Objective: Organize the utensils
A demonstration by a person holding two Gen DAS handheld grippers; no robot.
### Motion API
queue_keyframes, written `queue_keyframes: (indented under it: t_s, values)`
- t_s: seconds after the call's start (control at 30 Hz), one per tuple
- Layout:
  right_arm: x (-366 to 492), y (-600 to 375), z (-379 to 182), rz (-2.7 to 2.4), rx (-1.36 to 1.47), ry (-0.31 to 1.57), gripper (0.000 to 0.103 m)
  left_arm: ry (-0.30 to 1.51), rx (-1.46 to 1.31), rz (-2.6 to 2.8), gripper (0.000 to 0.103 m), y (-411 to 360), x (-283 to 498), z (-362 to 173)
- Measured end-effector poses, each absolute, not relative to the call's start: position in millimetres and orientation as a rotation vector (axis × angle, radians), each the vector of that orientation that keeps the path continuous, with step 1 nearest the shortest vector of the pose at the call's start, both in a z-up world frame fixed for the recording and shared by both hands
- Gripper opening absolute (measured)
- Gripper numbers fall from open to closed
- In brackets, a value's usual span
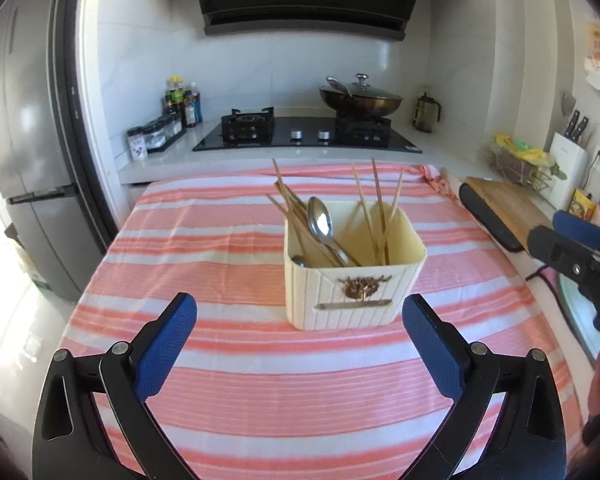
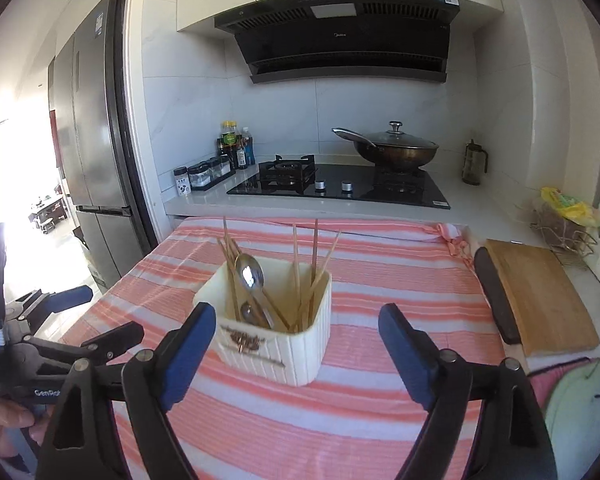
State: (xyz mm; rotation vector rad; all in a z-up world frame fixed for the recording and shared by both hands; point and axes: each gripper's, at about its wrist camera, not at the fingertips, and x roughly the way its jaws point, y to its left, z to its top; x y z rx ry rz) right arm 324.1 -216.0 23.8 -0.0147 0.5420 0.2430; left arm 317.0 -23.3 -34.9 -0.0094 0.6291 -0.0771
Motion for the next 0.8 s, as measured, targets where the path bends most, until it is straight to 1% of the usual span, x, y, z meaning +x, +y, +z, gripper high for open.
queue_keyframes:
  t_s: [0.1,0.2,0.33,0.8]
  values:
    - [288,-217,21,0.242,-0.013,0.56,0.087,0.606,-0.02,-0.058,0.102,-26,291,-30]
    - [258,-214,19,0.22,-0.042,0.571,0.089,0.578,-0.005,-0.044,0.102,-29,267,-24]
    - [225,-211,21,0.181,-0.075,0.563,0.09,0.553,-0.002,-0.031,0.102,-32,241,-18]
    - [166,-206,43,0.103,-0.062,0.502,0.09,0.508,0.078,0.028,0.103,-46,182,4]
